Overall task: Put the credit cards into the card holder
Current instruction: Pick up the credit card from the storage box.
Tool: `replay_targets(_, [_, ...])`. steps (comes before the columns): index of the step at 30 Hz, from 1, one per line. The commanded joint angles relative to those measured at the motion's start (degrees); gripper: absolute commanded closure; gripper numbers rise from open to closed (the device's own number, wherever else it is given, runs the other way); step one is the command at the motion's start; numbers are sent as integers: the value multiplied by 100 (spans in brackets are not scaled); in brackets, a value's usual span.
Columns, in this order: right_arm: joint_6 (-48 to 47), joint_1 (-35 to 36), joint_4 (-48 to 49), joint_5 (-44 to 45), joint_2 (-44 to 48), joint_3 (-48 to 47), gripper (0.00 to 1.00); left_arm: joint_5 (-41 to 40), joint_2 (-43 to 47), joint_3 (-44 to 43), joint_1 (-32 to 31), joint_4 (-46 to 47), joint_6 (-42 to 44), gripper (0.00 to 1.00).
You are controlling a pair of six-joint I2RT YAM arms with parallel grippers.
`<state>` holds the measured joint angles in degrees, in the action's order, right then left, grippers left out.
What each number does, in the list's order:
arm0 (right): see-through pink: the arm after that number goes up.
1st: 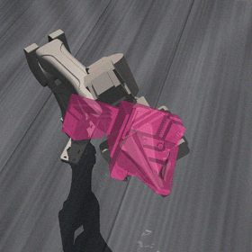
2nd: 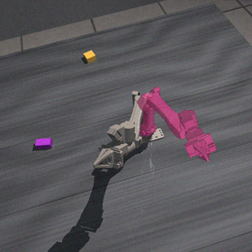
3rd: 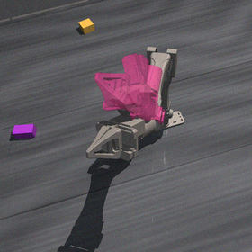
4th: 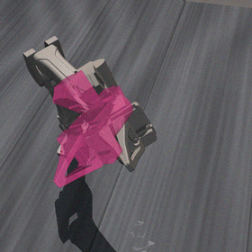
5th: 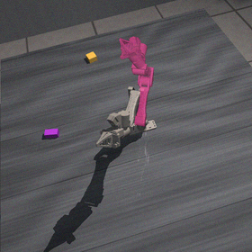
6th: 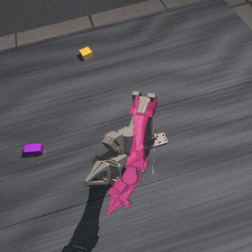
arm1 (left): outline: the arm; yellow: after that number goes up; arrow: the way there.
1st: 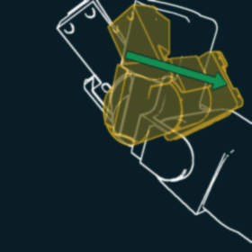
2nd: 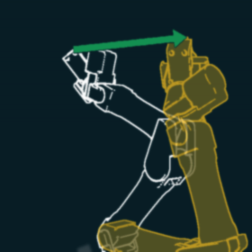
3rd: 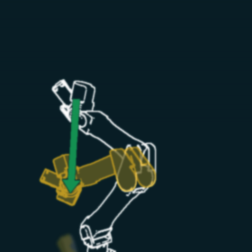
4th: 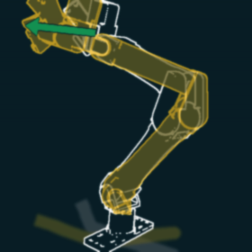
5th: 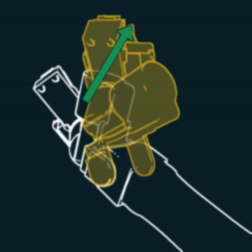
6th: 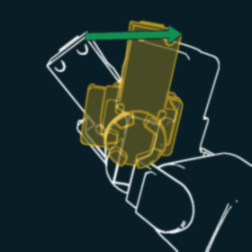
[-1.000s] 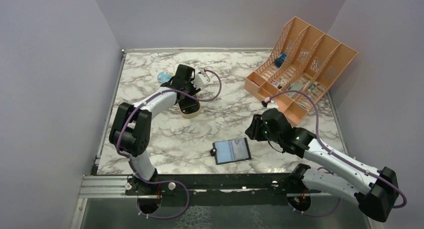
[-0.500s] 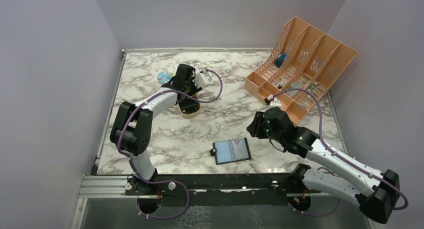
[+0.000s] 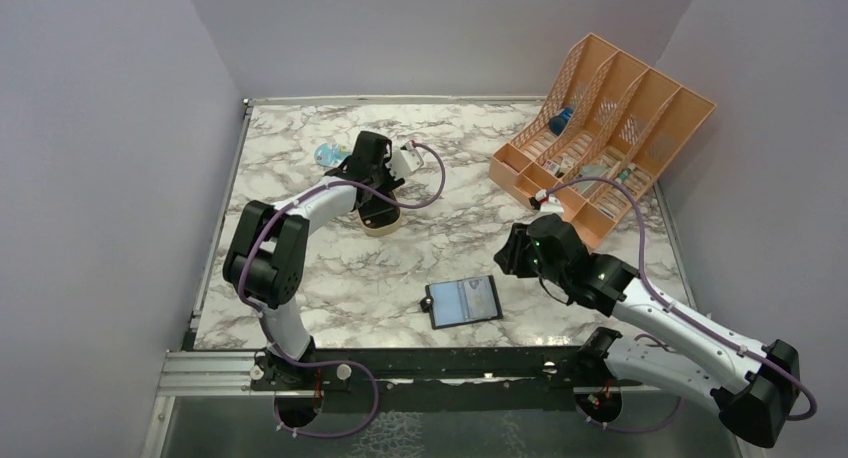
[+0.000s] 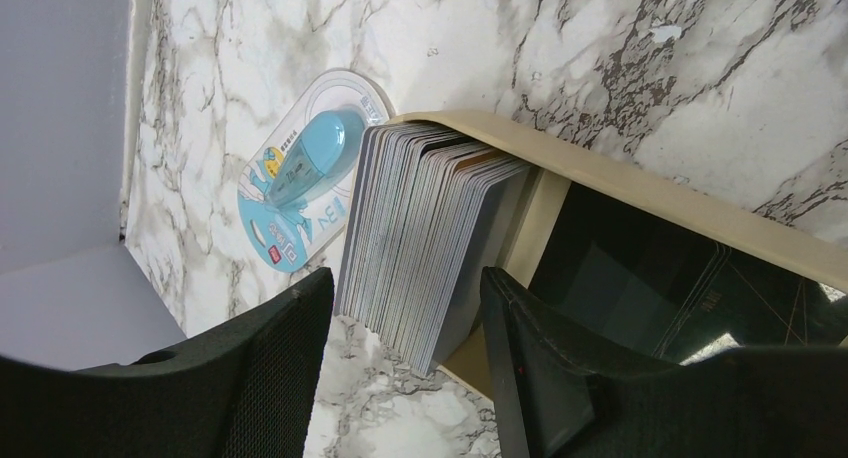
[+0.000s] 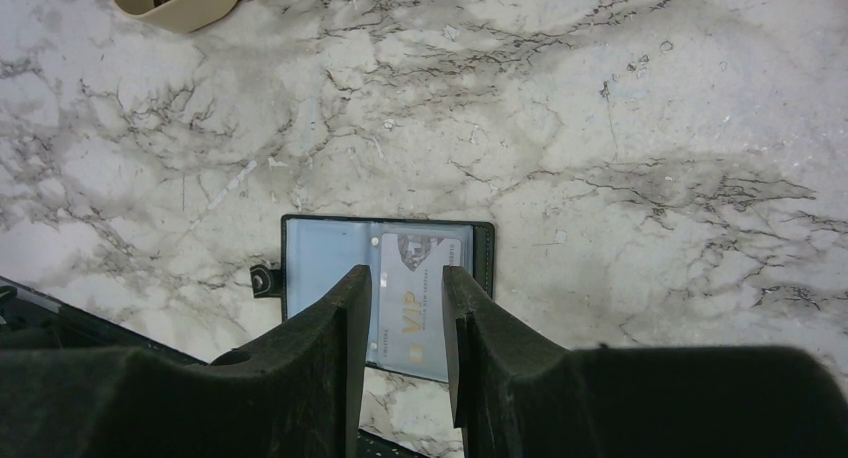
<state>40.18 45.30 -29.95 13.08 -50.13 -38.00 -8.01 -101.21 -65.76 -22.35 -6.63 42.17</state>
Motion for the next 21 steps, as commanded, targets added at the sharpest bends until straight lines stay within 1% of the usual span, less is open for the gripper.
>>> replay_targets(1, [-46,8,-58,224,96,-103,68,-144,-141,29,-12,164,90,42])
replay_targets(5, [-41,5,-72,228,128,-93,68,-303,-149,69,-14,300,165,45])
replay_targets(10, [-20,8,-54,205,121,-64,68,-593,-209,-6,-8,367,143,52])
replay_targets(13, [-12,5,-55,193,96,-62,68,-622,-224,-22,-7,365,187,56])
replay_targets(21, [-11,12,-18,171,61,-48,68,-737,-189,-57,-48,326,271,61])
